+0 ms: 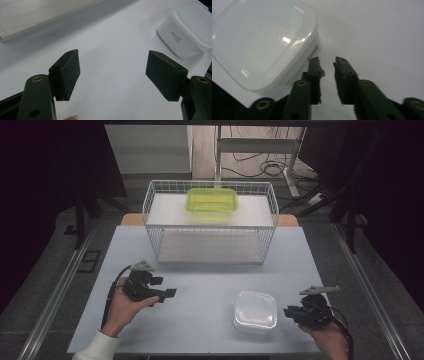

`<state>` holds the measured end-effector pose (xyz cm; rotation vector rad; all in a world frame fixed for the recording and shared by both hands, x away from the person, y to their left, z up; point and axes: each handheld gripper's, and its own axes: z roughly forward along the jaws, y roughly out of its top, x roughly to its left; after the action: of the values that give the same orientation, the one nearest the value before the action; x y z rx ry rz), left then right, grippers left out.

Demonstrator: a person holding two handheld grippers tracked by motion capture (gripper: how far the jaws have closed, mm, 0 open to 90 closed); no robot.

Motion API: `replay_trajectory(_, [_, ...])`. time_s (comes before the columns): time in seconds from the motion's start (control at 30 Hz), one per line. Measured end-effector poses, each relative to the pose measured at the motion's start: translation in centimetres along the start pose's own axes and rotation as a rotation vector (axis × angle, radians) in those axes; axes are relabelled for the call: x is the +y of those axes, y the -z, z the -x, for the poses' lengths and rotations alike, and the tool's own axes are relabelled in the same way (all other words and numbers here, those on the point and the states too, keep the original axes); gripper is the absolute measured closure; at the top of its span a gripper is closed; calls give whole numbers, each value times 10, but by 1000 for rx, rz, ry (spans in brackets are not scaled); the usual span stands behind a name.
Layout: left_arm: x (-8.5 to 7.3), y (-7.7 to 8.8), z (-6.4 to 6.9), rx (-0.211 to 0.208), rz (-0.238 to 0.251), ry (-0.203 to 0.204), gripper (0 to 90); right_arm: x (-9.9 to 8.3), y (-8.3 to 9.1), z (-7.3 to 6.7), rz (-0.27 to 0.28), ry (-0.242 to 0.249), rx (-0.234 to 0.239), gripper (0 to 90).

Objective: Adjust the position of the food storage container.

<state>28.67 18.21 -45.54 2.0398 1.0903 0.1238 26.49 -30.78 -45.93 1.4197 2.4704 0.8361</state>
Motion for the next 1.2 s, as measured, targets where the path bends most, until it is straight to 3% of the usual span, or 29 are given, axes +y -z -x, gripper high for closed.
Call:
replay_trajectory(0.13, [0, 0, 0, 1, 2, 0, 271, -6, -6, -2, -51, 19, 8, 885])
replay_trajectory(0.47, [0, 1, 0, -11, 2, 3, 272, -4, -22, -18, -124, 101, 18, 889])
replay_trajectory(0.67, [0, 1, 1, -26, 6, 8, 271, 0, -25, -26, -124, 125, -6, 889])
replay_trajectory(1.2, [0, 0, -1, -20, 1, 6, 271, 12, -36, -41, -75, 140, -5, 888])
